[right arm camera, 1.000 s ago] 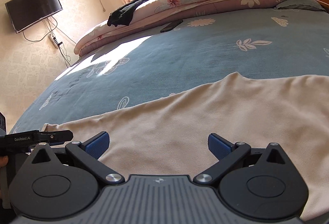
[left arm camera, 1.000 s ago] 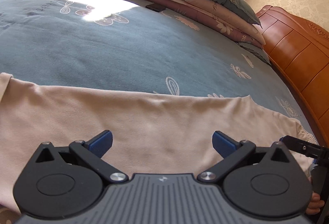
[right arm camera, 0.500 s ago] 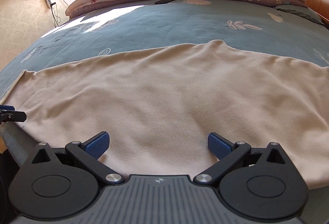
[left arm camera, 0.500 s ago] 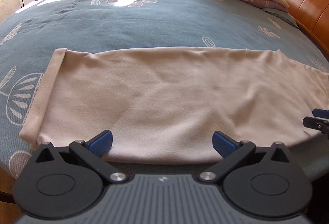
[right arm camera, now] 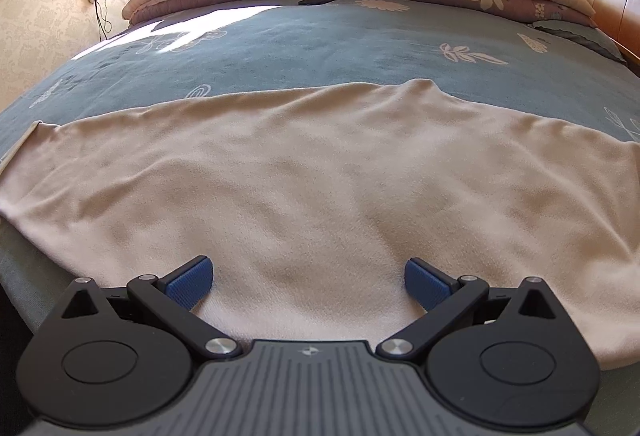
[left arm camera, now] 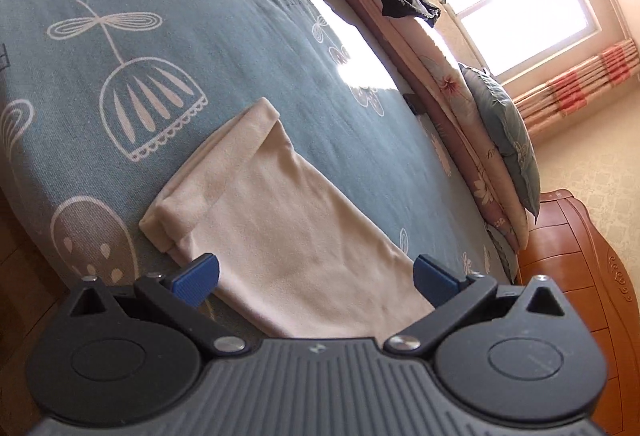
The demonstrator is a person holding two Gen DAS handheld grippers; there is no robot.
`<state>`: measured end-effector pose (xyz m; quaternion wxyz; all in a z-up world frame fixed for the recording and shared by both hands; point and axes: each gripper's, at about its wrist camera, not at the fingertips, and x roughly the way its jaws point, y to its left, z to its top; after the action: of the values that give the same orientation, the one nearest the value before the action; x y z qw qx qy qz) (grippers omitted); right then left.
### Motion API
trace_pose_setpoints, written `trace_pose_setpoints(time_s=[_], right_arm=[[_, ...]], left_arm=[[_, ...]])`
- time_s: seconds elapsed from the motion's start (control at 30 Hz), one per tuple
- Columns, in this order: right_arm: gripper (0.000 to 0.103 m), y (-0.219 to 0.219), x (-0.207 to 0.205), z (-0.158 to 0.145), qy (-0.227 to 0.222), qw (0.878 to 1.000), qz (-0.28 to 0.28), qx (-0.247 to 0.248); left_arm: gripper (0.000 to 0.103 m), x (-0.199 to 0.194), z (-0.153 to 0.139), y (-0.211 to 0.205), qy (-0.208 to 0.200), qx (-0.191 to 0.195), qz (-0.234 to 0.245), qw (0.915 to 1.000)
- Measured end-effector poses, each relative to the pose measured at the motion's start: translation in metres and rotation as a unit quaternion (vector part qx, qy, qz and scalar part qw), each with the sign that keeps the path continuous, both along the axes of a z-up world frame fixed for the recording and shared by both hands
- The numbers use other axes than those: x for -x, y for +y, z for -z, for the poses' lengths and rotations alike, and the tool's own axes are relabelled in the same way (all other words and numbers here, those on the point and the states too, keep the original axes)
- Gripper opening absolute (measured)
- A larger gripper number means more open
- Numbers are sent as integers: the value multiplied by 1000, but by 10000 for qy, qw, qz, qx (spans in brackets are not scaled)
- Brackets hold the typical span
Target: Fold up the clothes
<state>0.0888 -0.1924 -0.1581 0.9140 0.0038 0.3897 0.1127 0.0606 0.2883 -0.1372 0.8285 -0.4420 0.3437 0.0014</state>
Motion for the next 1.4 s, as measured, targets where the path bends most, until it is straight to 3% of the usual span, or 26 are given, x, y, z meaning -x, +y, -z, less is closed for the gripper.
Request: trace_pose_setpoints(time_s=[0.13,0.27,0.43,0.7,0.8,0.9,0.97,1.07,1.13,1.2,1.4], right_arm=[[103,-2,-2,-2,57,9999,39,-78],[103,-6,-3,-3,90,9997,74,-212],[103,-3,-3,-3,98,9998,87,-142],[103,0,-4,-4,150,9998,102,-41],[103,3,-5,-22,95,9985,-111,-525],[103,37,0,-58,-579,9936,-845,-484],[98,73,2,-76,-910,9845,-1486,-201],[85,141,9,-87,-1337,9573,-2540,345],[75,182,13,-85,-1467,9353,-3146,689],[66,219,15,-76,-1448,9158,-3608,1004],[66,301,24,-50,-1577,8691,-4381,1671]], left_arm=[[102,7,25,13,-31,608,-349,9975],[102,8,54,25,-119,1332,-646,9889],[102,4,77,23,-283,1769,-897,9797],[102,-8,72,24,-293,1595,-887,9828],[102,-6,44,29,-266,1059,-800,9908],[102,-7,15,33,-97,297,-777,9965],[103,-8,-4,33,45,-313,-788,9964],[103,-3,-24,27,93,-1001,-696,9925],[103,4,-31,25,32,-1177,-654,9909],[103,12,-31,28,-42,-999,-665,9928],[102,41,-17,50,-285,-248,-930,9950]])
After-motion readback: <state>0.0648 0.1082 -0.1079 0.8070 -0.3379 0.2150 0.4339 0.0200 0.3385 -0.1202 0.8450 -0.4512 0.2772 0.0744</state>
